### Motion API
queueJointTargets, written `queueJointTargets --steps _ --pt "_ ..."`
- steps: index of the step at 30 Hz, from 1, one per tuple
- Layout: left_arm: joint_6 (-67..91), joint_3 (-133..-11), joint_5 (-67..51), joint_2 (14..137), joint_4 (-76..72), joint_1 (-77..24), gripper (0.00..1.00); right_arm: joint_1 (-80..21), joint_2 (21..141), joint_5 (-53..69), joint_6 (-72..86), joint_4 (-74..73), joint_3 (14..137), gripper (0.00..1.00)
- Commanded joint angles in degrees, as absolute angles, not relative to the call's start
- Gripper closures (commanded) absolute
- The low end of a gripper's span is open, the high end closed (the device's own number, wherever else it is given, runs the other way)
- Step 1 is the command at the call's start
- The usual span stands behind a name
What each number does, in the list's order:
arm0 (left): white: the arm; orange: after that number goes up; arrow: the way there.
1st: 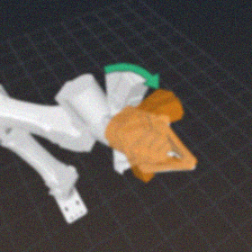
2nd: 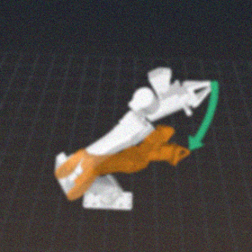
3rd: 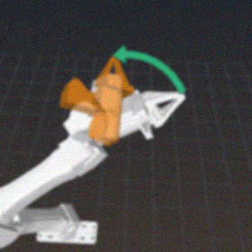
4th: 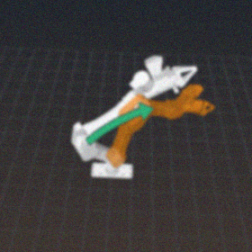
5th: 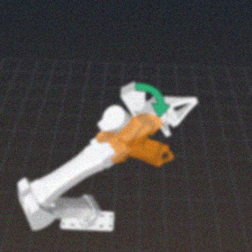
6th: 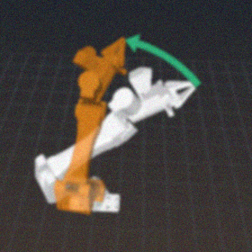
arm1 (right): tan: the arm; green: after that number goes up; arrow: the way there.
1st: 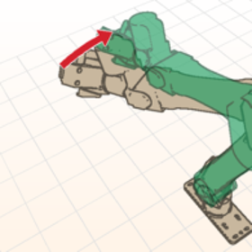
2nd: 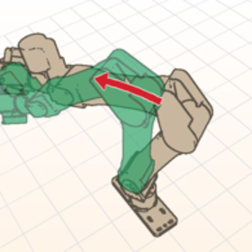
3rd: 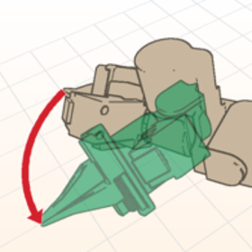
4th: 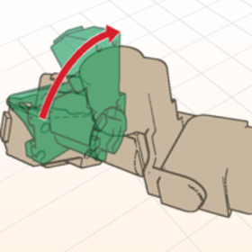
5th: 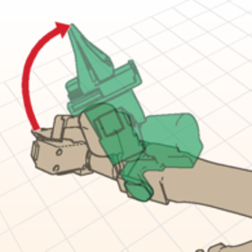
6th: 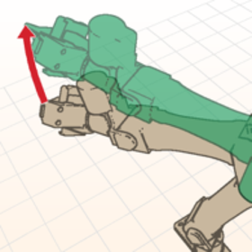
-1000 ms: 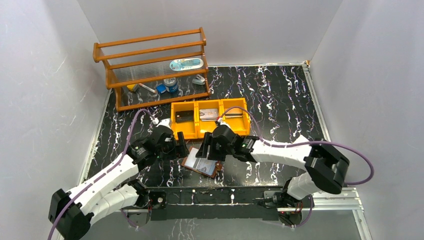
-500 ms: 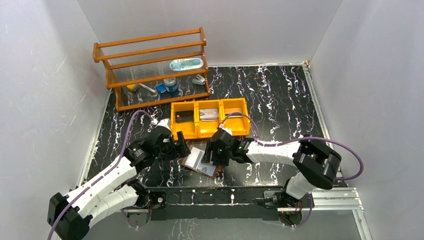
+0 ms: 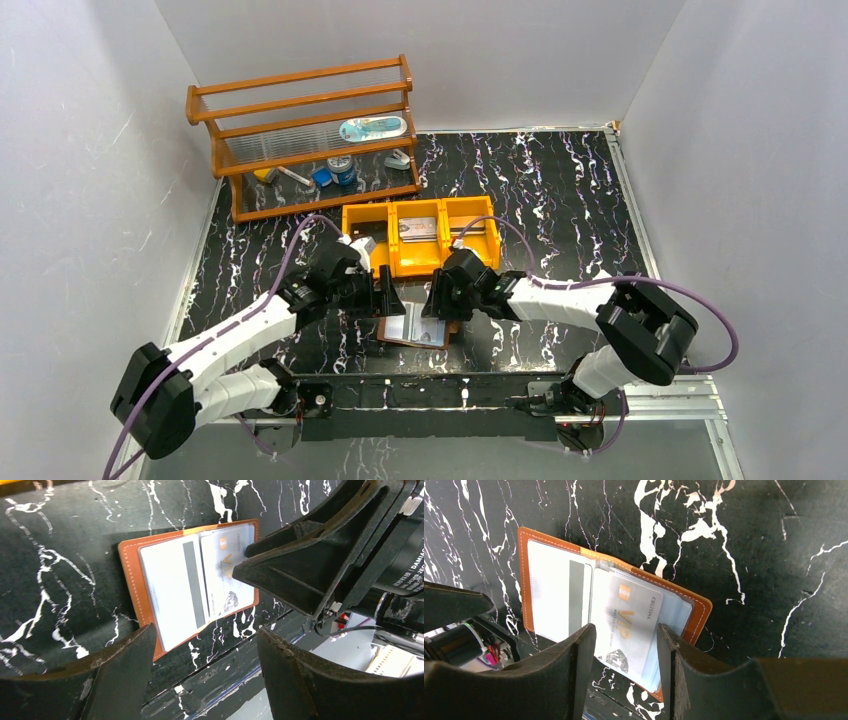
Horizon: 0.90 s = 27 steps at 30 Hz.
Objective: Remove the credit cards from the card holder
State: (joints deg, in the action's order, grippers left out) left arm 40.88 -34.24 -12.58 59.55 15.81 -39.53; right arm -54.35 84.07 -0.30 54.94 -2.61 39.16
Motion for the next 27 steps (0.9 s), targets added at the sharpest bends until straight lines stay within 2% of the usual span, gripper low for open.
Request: queueJointTargets --steps 1,14,27 --pt "40.3 -34.56 -18.65 61.83 10.59 -39.63 0.29 -53.69 86.33 -2.4 49.06 -6.91 40.03 0.44" --pt "47.02 -32.61 -21.01 71.57 -1.6 -43.16 0.45 -53.08 86.49 -3.16 53.65 -5.18 36.69 0.53" --pt "49.94 -27.67 -17.59 78.11 -6.89 -43.77 0.5 -53.0 86.19 -2.84 58.08 -2.8 32.77 0.52"
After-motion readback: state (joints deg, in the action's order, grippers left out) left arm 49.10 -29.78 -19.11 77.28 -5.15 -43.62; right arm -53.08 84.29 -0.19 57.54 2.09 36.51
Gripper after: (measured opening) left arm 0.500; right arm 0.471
